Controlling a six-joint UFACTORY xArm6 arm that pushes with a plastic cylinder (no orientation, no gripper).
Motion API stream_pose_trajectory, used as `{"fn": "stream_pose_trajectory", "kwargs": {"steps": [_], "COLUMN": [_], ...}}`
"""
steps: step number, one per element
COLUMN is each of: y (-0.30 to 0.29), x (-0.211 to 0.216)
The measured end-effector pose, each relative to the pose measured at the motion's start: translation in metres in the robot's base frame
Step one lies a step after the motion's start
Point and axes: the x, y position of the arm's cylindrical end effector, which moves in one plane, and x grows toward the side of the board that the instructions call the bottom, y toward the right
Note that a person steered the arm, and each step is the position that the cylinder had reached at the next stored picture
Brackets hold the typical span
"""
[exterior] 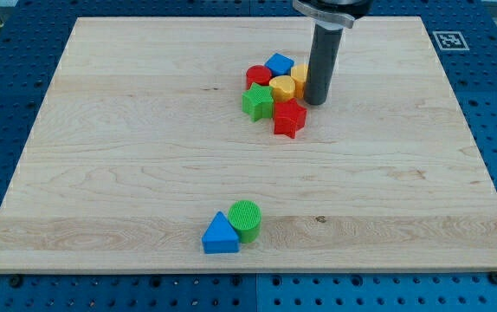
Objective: Separate the blue triangle from green circle
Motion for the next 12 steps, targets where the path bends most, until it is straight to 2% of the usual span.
{"fn": "stream_pose_trajectory", "kwargs": {"steps": [1, 2, 3, 4, 5, 7, 10, 12], "y": [0.000, 0.029, 0.060, 0.066, 0.066, 0.066, 0.066, 0.041], "x": [0.000, 0.026, 0.086, 0.117, 0.117, 0.164, 0.180, 0.235]}}
